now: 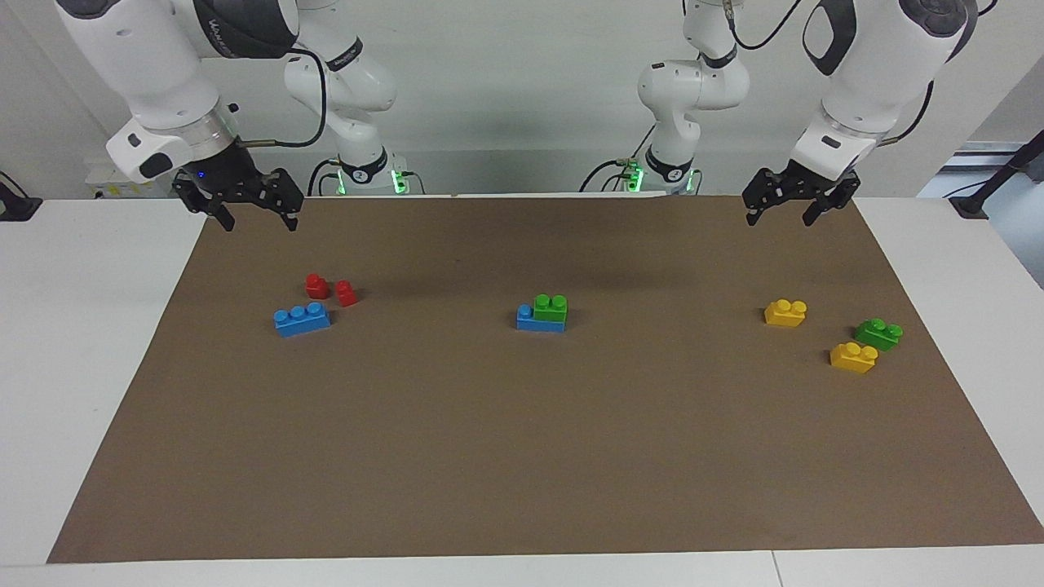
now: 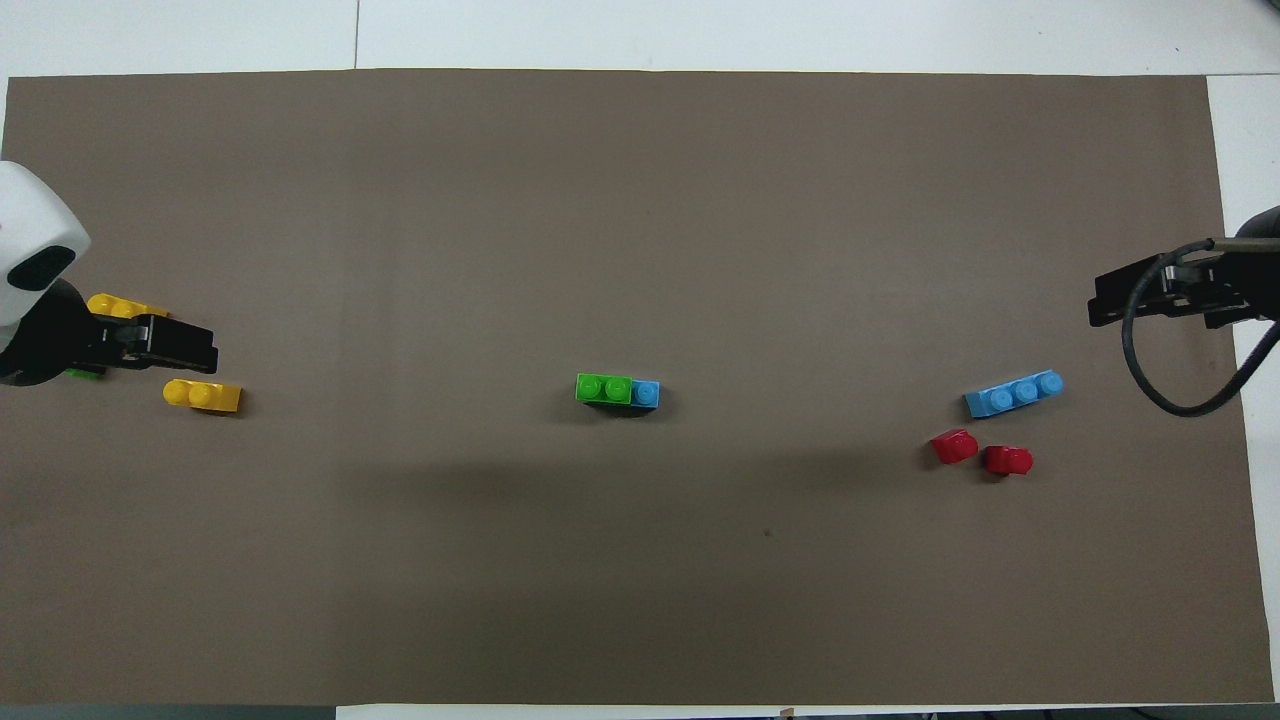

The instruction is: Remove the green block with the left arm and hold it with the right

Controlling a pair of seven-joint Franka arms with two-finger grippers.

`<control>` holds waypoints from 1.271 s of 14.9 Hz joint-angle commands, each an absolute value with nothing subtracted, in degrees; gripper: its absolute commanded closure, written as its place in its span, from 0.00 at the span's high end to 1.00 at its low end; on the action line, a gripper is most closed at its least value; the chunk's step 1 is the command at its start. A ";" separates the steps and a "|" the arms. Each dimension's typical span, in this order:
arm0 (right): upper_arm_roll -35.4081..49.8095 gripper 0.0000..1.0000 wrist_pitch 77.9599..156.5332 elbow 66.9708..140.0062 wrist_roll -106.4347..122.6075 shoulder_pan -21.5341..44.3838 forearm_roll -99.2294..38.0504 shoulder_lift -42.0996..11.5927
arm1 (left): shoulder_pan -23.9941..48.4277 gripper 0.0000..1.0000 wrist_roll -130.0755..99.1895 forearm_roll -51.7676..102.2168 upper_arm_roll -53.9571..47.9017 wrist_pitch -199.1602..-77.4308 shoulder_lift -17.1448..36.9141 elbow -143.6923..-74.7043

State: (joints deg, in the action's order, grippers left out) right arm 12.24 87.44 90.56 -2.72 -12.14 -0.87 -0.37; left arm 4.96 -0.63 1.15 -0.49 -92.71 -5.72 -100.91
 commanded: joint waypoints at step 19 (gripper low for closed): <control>12.48 1.00 86.31 89.91 -1.76 -12.39 0.18 -0.35 | 4.83 1.00 -0.09 2.11 -0.70 -91.49 -7.12 -102.04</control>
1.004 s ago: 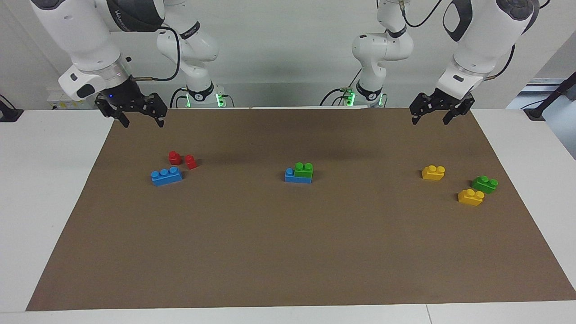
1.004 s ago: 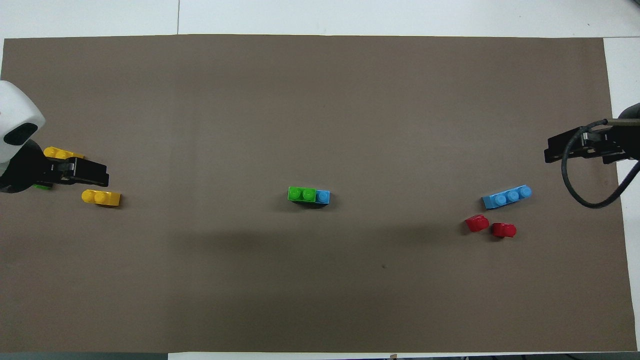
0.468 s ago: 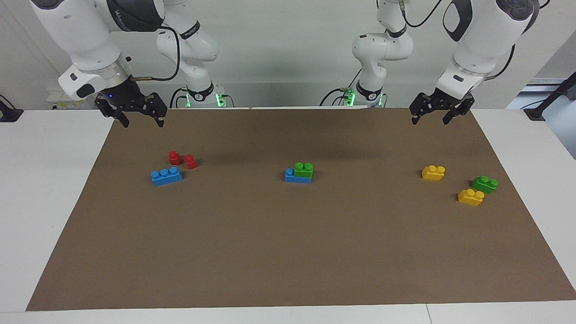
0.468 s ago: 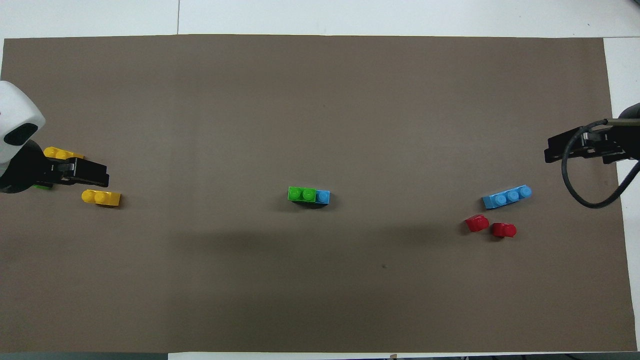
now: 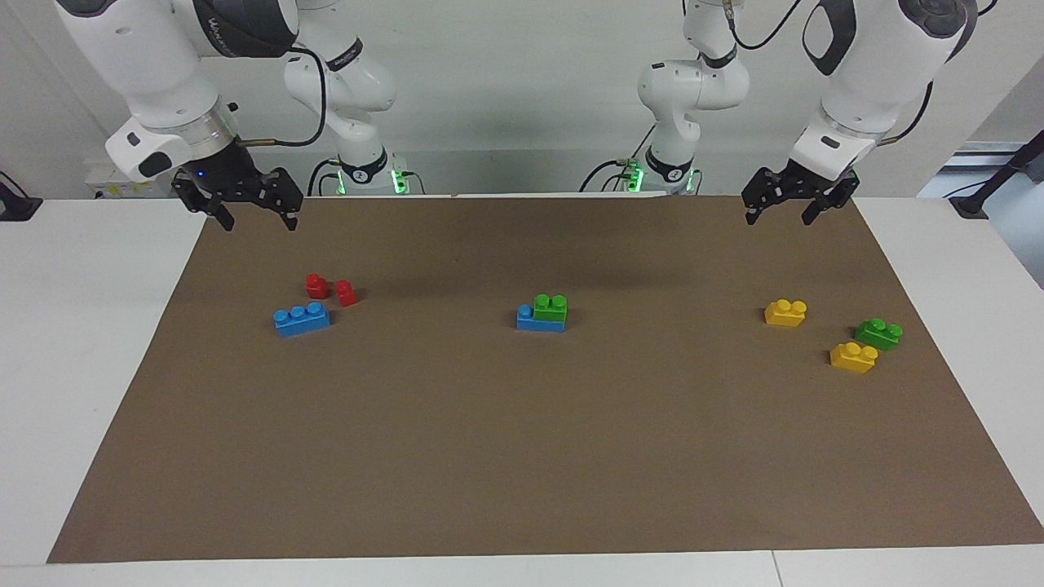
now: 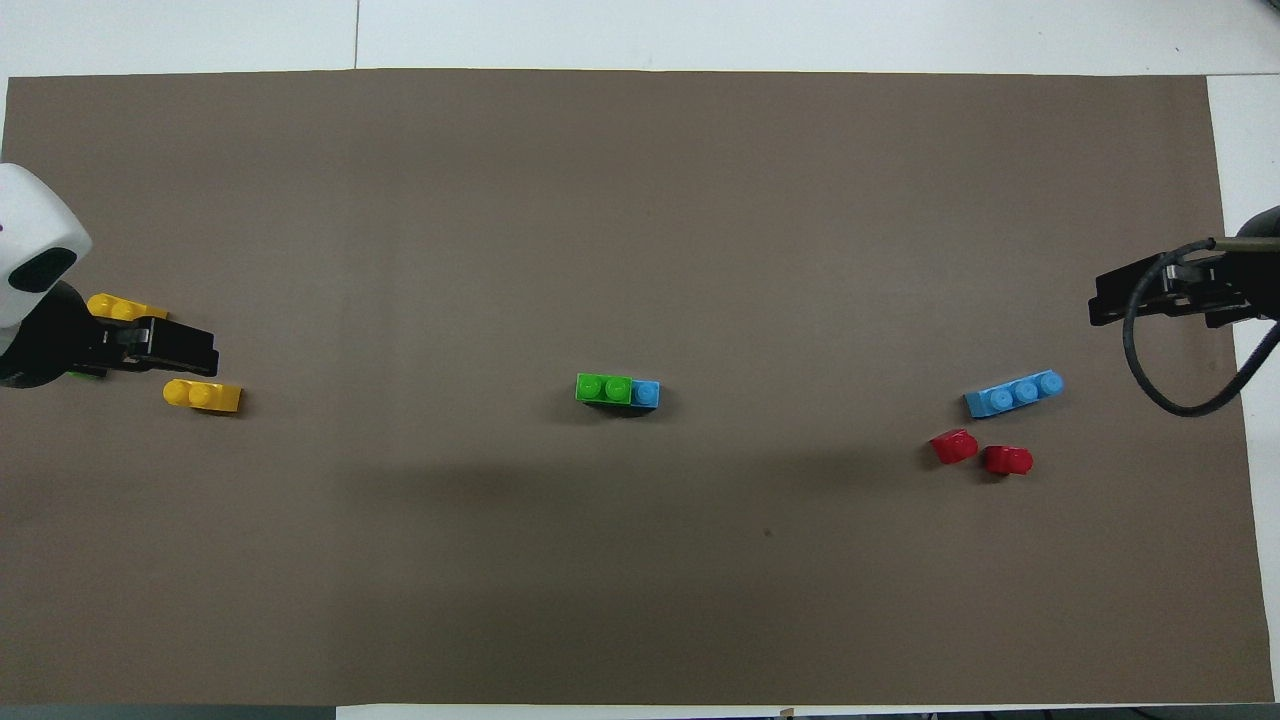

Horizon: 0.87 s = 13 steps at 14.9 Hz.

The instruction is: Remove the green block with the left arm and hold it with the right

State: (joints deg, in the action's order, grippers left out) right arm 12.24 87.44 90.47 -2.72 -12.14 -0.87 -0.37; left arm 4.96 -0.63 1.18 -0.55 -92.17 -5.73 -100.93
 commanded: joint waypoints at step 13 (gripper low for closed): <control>12.74 0.98 94.56 96.32 -34.68 -7.83 -1.93 0.62 | 8.87 1.00 -18.08 2.11 -1.49 -95.00 -9.49 -106.96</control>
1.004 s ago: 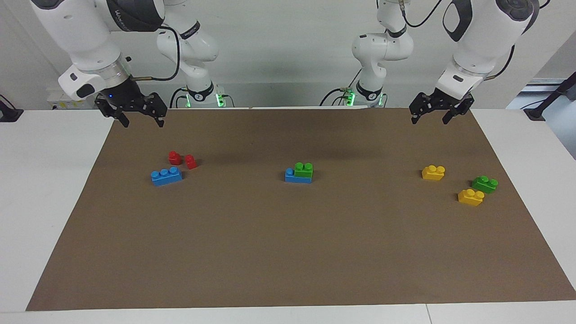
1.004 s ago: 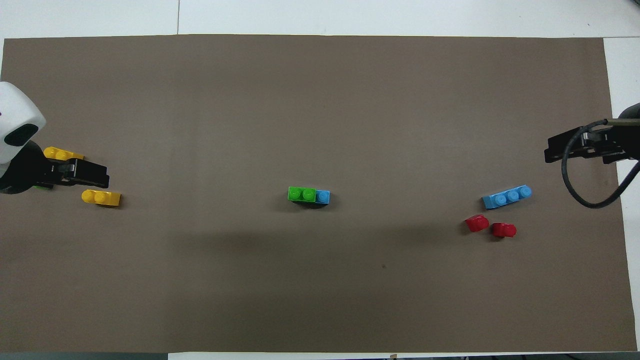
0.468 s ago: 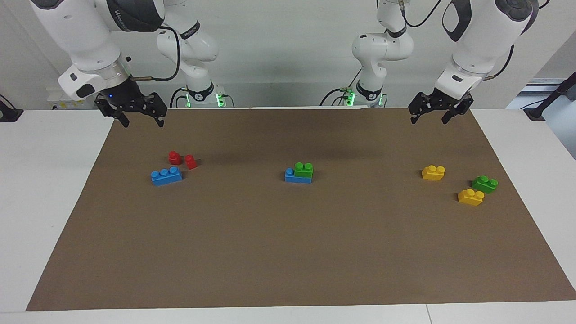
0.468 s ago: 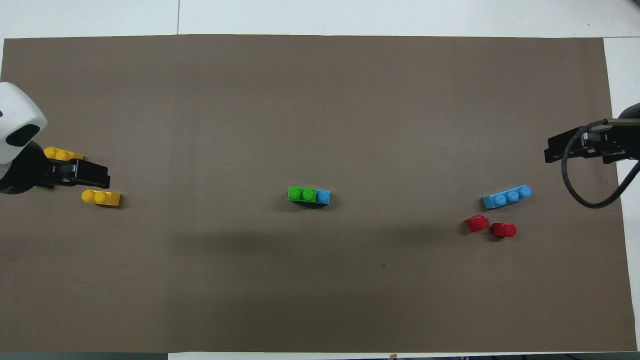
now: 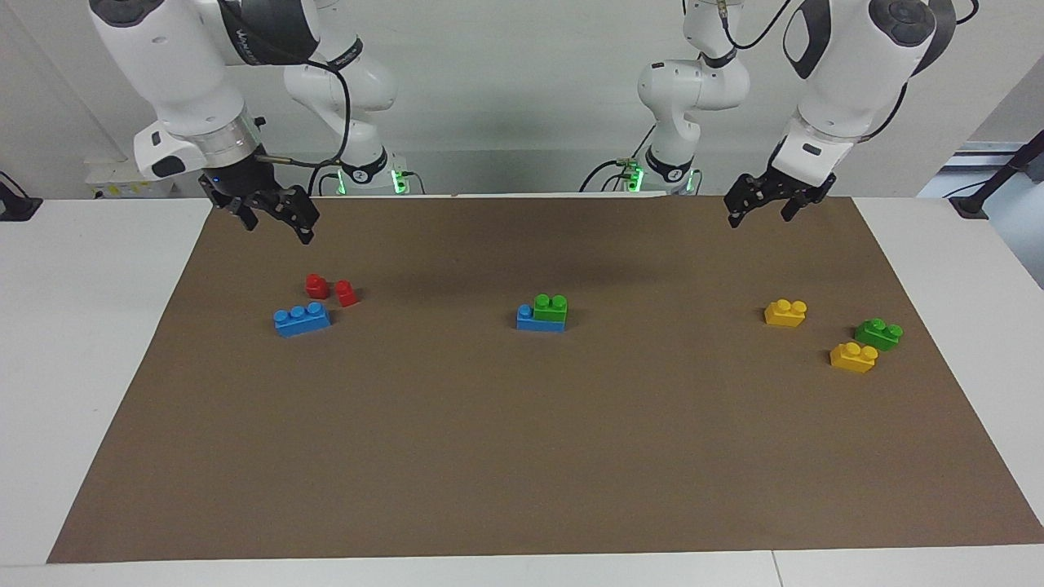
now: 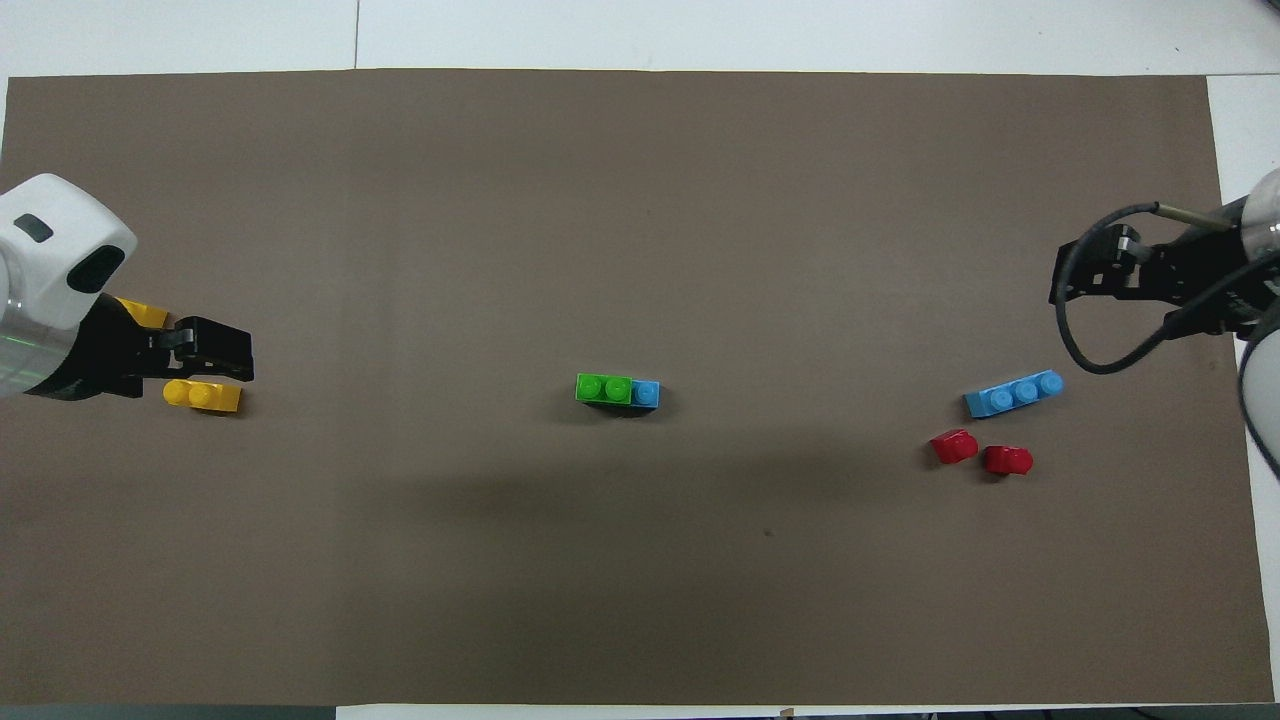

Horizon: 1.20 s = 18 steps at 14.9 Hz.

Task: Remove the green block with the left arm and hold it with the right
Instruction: 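Reach the left and right grippers toward the joined green-blue bricks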

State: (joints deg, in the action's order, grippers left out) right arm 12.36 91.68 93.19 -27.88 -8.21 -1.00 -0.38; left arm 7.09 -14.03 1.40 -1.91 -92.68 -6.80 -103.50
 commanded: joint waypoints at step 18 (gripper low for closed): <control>12.83 0.98 121.89 112.32 -84.62 5.36 -20.48 -2.64 | 23.54 1.00 -91.72 5.10 -1.49 -114.86 -11.43 -117.51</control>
State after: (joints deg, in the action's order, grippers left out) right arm 12.78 118.92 110.36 -81.16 4.60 -19.14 -3.13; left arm 21.54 -84.05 4.17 -2.33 -111.11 -9.72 -114.59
